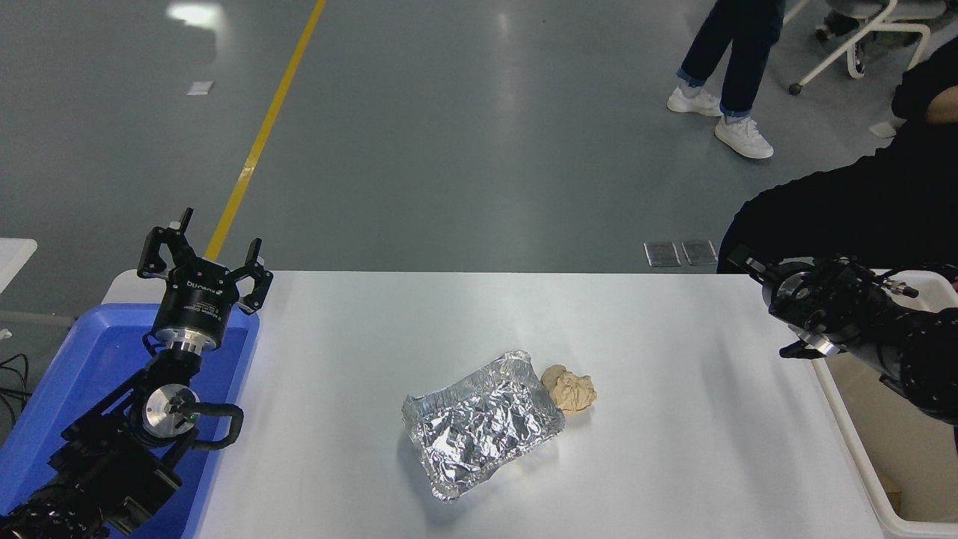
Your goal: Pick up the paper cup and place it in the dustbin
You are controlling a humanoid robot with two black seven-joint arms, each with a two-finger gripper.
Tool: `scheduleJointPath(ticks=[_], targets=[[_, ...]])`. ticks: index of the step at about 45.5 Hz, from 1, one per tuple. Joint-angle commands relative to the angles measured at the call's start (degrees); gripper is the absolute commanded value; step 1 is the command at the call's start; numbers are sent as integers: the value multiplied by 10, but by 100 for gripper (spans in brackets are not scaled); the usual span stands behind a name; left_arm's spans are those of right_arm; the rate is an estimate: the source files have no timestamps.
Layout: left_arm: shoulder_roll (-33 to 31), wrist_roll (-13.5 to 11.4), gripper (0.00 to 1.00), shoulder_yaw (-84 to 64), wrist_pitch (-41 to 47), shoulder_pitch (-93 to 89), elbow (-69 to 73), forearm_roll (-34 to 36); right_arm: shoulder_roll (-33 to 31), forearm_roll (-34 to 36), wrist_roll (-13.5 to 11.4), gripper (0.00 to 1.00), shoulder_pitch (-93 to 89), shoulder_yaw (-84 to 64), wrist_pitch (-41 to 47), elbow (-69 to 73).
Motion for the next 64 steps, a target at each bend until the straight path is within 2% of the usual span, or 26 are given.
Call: scheduleJointPath(ticks=[1, 14, 23, 38, 46, 53, 64], targets=[[0, 0, 98, 0, 0, 0, 0, 0, 27, 0, 0, 100, 153, -36, 73, 126], [0, 0, 98, 0, 0, 0, 1, 0, -9, -2, -1, 100, 343, -77, 341, 216], [0, 0, 98, -1, 0, 1, 1, 0, -31, -8, -1, 100, 440, -79, 431, 281], [0, -1, 98, -1, 1, 1, 1, 0, -58, -39, -1, 100, 571, -79, 512, 404], [0, 0, 98, -1, 1, 1, 1, 0, -73, -77, -3, 100, 603, -91, 513, 409], [0, 0, 98, -1, 1, 1, 1, 0, -73, -158, -12, 100, 623, -121, 513, 409], [0, -1, 98, -1, 1, 1, 1, 0, -76, -163, -11, 100, 626, -111, 513, 414]])
